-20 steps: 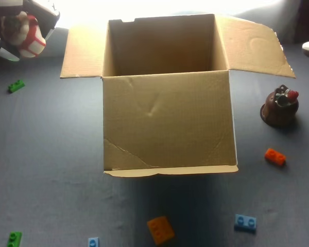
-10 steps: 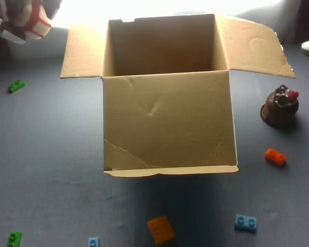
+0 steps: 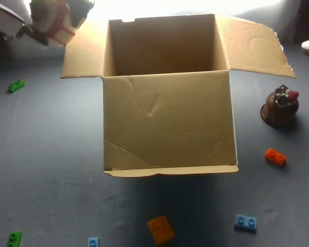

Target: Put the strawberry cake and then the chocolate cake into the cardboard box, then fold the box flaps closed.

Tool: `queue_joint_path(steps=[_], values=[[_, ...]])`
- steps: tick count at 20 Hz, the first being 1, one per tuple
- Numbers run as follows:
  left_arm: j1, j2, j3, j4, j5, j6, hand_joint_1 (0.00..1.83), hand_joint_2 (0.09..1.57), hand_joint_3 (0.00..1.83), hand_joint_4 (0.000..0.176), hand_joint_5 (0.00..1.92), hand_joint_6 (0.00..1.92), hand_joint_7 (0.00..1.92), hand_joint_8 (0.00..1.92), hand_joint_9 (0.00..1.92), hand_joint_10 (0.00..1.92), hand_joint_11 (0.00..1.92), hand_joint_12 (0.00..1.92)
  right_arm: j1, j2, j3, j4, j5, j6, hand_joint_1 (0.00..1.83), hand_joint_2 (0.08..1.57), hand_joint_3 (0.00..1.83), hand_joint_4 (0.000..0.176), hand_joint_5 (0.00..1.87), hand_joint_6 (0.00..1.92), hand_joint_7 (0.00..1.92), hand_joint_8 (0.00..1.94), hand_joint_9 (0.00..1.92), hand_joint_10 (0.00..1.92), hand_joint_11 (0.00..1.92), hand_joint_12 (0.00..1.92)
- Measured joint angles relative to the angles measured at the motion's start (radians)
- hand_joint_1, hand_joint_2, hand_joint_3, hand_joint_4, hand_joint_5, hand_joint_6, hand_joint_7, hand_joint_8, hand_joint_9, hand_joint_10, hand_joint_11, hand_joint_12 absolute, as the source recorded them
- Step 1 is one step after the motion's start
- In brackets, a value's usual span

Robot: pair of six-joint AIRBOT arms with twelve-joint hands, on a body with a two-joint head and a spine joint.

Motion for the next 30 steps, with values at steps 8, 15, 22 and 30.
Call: queue_joint_path(steps=[8, 15, 22, 30], values=[[-0.062, 0.002, -0.115, 0.11, -0.02, -0.038, 1.28, 1.33, 0.0, 0.0, 0.62, 1.49, 0.54, 1.68, 0.55, 1.79, 0.38, 1.92, 0.004, 0.0, 0.0, 0.0, 0.006, 0.0, 0.89, 1.05, 0.0, 0.0, 0.02, 0.01, 0.09, 0.01, 0.08, 0.03, 0.0, 0.0], [-0.084, 0.0, -0.237, 0.181, -0.014, -0.04, 1.28, 1.33, 0.0, 0.0, 0.62, 1.5, 0.54, 1.69, 0.55, 1.79, 0.39, 1.92, 0.004, 0.0, 0.0, 0.0, 0.007, 0.0, 0.89, 1.06, 0.0, 0.0, 0.03, 0.01, 0.11, 0.01, 0.09, 0.04, 0.0, 0.0], [-0.094, -0.068, -0.245, 0.214, 0.076, -0.04, 1.28, 1.34, 0.0, 0.0, 0.62, 1.54, 0.52, 1.7, 0.53, 1.79, 0.37, 1.92, 0.004, 0.0, 0.0, 0.0, 0.008, 0.0, 0.89, 1.05, 0.0, 0.0, 0.03, 0.01, 0.12, 0.01, 0.09, 0.04, 0.0, 0.01], [-0.07, -0.106, -0.267, 0.24, 0.164, -0.015, 1.28, 1.32, 0.0, 0.0, 0.61, 1.52, 0.54, 1.67, 0.57, 1.75, 0.36, 1.92, 0.004, 0.0, 0.0, 0.0, 0.014, 0.0, 0.92, 1.04, 0.0, 0.0, 0.03, 0.01, 0.11, 0.01, 0.07, 0.03, 0.0, 0.0]])
